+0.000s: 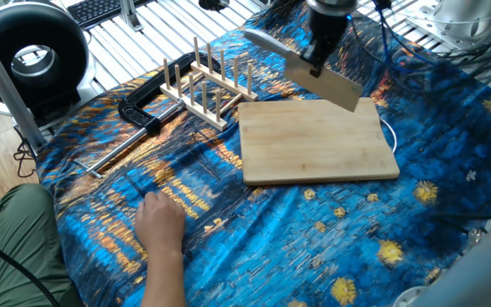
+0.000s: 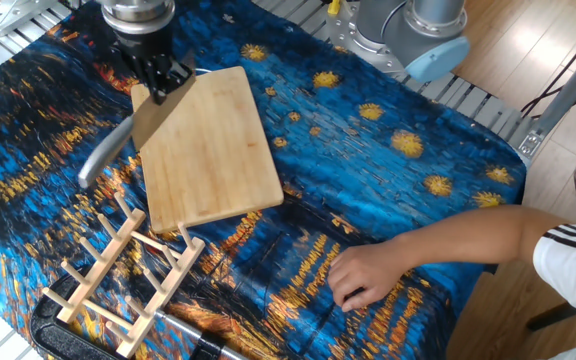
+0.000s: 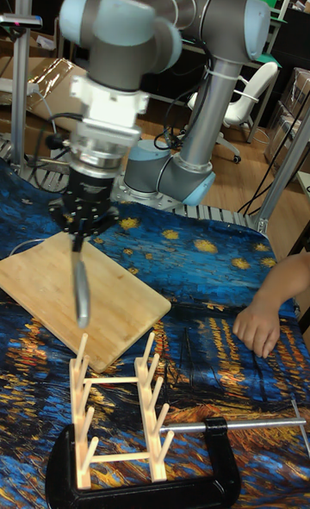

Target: Put the knife on the cutting board

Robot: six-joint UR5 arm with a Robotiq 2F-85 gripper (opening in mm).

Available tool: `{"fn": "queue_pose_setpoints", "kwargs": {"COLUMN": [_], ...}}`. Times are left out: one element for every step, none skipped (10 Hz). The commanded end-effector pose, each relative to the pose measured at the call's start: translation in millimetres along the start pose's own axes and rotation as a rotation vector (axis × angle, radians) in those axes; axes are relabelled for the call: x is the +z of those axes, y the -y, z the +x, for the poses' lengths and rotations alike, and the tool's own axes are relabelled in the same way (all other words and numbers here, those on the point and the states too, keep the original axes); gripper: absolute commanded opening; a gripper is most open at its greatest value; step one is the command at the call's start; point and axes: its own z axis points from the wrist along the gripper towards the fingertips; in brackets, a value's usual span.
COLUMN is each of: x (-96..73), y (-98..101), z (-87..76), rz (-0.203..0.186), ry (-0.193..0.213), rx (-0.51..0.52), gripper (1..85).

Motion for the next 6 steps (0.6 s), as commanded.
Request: {"fn": "queue_pose_setpoints", "kwargs": {"x": [20.9,27.9,35.1,40.8,42.4,42.4], "y": [18.1,16.0,14.1,15.7,16.3,16.4], "z": [9.0,8.4,5.8,2.1,0.5,-0.3], "rz": [-0.027,-0.038,-0.050,-0.046,-0.044,-0.043], "ry": [0.050,0.060,0.078,0.091,0.095,0.098], "rx": [0.011,0.017,0.016,0.010,0.009,0.007], "gripper": [1.0,1.0,1.0,1.0,1.0,1.0]}}
